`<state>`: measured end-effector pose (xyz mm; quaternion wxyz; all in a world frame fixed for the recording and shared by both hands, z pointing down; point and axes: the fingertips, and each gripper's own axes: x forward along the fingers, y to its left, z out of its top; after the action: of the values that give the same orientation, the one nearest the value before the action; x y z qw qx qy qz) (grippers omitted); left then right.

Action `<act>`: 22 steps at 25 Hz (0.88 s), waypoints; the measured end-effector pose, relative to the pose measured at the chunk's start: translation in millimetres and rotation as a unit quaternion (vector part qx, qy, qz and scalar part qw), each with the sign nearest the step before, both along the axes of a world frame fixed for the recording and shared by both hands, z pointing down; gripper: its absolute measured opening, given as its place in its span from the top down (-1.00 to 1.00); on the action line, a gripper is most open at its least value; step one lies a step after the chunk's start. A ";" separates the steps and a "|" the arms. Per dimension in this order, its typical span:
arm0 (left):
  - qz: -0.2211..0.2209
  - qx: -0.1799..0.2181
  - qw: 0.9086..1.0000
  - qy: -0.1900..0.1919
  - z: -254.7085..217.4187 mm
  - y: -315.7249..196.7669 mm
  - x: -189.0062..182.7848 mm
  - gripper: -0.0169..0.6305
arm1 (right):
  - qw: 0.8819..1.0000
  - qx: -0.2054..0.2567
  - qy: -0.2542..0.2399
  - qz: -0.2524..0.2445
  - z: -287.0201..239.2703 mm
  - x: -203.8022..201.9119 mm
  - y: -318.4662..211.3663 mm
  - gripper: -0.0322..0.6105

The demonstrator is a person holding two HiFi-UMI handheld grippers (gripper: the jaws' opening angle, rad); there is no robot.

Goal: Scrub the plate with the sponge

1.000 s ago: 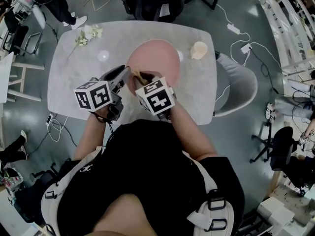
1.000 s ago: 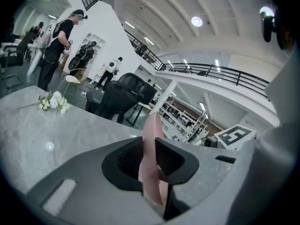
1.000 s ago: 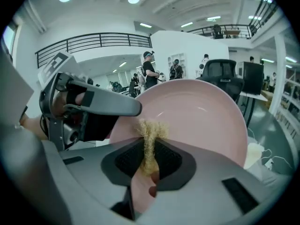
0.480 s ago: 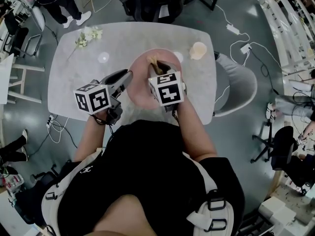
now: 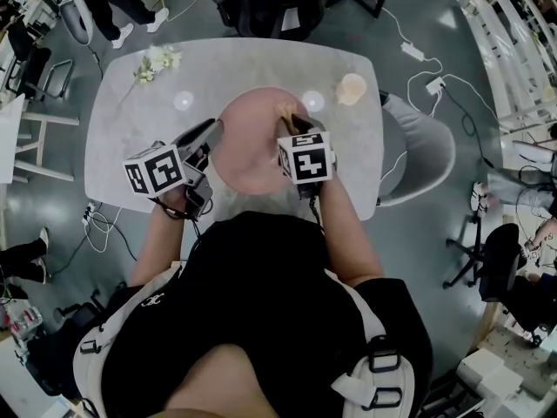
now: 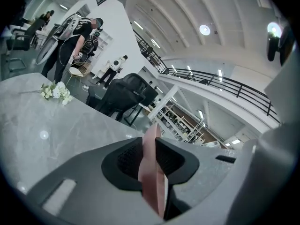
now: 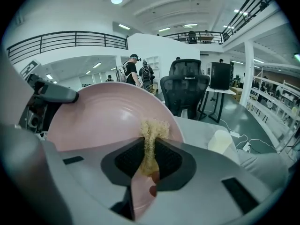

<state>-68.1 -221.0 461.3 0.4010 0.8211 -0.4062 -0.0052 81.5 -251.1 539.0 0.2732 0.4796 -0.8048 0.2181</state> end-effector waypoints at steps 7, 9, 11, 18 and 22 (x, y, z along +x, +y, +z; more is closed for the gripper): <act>-0.050 -0.018 0.998 0.021 3.9 -7.9 -13.9 0.69 | 0.999 -0.047 0.011 -0.008 31.3 -1.2 26.4 0.69; -0.052 -0.021 0.998 0.020 7.1 -7.8 -14.9 0.69 | 0.998 -0.055 0.010 -0.022 35.6 -9.9 35.7 0.69; -0.052 -0.024 0.998 0.017 9.5 -8.1 -13.2 0.69 | 0.998 -0.058 0.007 -0.038 34.5 -20.7 43.1 0.69; -0.032 -0.027 0.999 0.016 10.9 -4.9 0.0 0.68 | 0.993 -0.032 -0.022 -0.113 10.5 -63.9 56.9 0.69; -0.008 -0.020 1.000 0.007 11.8 -1.2 11.5 0.69 | 0.990 -0.001 -0.047 -0.134 -11.4 -78.2 48.0 0.69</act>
<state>-56.7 -222.2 473.1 0.4203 0.8096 -0.4097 -0.0064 3.3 -203.0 527.6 0.2621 0.3566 -0.8735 0.2028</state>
